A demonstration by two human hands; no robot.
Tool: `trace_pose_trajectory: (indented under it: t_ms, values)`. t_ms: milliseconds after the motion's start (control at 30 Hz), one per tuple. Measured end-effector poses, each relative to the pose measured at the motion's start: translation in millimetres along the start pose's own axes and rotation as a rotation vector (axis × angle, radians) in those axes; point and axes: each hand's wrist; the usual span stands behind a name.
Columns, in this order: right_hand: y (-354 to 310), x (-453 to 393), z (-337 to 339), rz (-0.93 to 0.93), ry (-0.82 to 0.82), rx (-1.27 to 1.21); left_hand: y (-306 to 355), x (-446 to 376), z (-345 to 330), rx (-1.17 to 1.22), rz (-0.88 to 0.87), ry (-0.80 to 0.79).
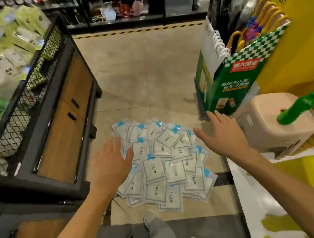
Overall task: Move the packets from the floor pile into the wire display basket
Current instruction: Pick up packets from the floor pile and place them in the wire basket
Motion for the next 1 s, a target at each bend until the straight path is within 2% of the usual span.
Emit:
trace_pose_trajectory:
  t_ms: [167, 367, 600, 867, 1000]
  values:
    - [-16.1, -41.4, -48.2, -0.050, 0.023, -0.006, -40.9, -63.9, -48.1, 0.029, -0.004, -0.087]
    - [-29.6, -97.2, -150.4, -0.124, -0.062, 0.030, -88.0, -124.3, -144.2, 0.008, -0.013, -0.196]
    - [-11.4, -168.2, -339.7, -0.138, -0.122, 0.034, -131.2, -184.0, -345.1, 0.041, 0.047, -0.322]
    - [40.8, -236.7, -575.0, -0.185, -0.173, 0.019, -171.8, -224.3, -581.8, 0.050, 0.125, -0.378]
    - [60.7, -255.6, -679.7, -0.223, -0.190, -0.033, -190.6, -235.9, -681.6, 0.013, 0.109, -0.388]
Point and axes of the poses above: each hand's wrist, its own x-axis away from the middle knuckle, its own z-axis out of the back of the hand, y = z × x, and after that the axes turned 13 degrees about -z, right-handed
